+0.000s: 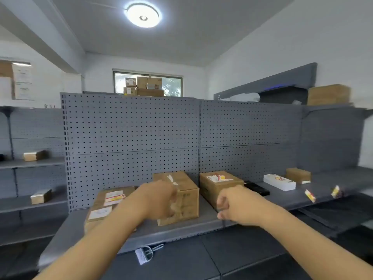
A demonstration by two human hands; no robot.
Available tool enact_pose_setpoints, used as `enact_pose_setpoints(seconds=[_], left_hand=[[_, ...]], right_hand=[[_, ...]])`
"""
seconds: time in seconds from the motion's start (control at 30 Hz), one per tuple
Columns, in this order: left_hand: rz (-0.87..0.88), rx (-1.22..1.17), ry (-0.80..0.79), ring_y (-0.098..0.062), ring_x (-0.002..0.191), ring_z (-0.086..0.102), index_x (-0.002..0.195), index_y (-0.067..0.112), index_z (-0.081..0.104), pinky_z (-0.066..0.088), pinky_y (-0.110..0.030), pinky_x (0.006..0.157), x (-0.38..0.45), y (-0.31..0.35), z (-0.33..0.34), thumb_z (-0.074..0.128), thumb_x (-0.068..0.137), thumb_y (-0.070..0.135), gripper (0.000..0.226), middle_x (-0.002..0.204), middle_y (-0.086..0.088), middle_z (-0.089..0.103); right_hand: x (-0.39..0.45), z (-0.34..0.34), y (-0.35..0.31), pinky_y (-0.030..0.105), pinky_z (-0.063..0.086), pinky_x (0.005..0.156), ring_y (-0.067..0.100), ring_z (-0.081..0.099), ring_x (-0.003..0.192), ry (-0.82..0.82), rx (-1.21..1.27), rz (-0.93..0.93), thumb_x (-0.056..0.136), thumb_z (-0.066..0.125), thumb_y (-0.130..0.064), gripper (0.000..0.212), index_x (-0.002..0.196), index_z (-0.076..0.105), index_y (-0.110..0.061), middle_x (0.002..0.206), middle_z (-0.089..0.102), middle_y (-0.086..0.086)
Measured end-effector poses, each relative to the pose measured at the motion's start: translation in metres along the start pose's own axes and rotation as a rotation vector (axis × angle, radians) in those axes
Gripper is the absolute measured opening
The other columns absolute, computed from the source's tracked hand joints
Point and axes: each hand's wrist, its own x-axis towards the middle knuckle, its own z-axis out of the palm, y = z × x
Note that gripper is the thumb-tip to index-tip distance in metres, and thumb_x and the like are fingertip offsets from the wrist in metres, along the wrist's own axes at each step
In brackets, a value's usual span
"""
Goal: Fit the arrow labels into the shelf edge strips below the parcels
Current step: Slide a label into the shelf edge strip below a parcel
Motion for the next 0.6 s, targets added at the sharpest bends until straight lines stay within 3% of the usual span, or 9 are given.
enact_pose_setpoints(seconds=[0.27, 0.37, 0.6], left_hand=[[0.213, -0.029, 0.021, -0.02, 0.099, 0.061, 0.112, 0.022, 0.058, 0.05, -0.033, 0.081, 0.129, 0.117, 0.012, 0.066, 0.081, 0.045, 0.039, 0.113, 0.003, 0.064], [0.28, -0.034, 0.024, -0.018, 0.091, 0.056, 0.111, 0.023, 0.057, 0.044, -0.028, 0.073, 0.171, 0.16, 0.016, 0.065, 0.081, 0.047, 0.039, 0.111, 0.003, 0.064], [0.398, -0.046, 0.011, -0.022, 0.1, 0.06, 0.109, 0.025, 0.056, 0.048, -0.032, 0.079, 0.253, 0.235, 0.031, 0.066, 0.08, 0.05, 0.04, 0.111, 0.001, 0.063]], right_hand=[[-0.018, -0.013, 0.146, 0.039, 0.05, 0.093, 0.023, 0.058, 0.109, 0.003, -0.08, 0.235, 0.084, 0.066, -0.04, 0.039, 0.117, 0.058, -0.021, 0.121, 0.062, 0.002], [-0.018, -0.015, 0.198, 0.04, 0.05, 0.092, 0.024, 0.058, 0.11, -0.02, -0.074, 0.311, 0.084, 0.067, -0.041, 0.043, 0.121, 0.058, -0.02, 0.122, 0.061, 0.003], [-0.012, -0.009, 0.296, 0.037, 0.05, 0.091, 0.021, 0.057, 0.107, -0.023, -0.019, 0.437, 0.083, 0.067, -0.042, 0.042, 0.119, 0.057, -0.023, 0.121, 0.058, 0.001]])
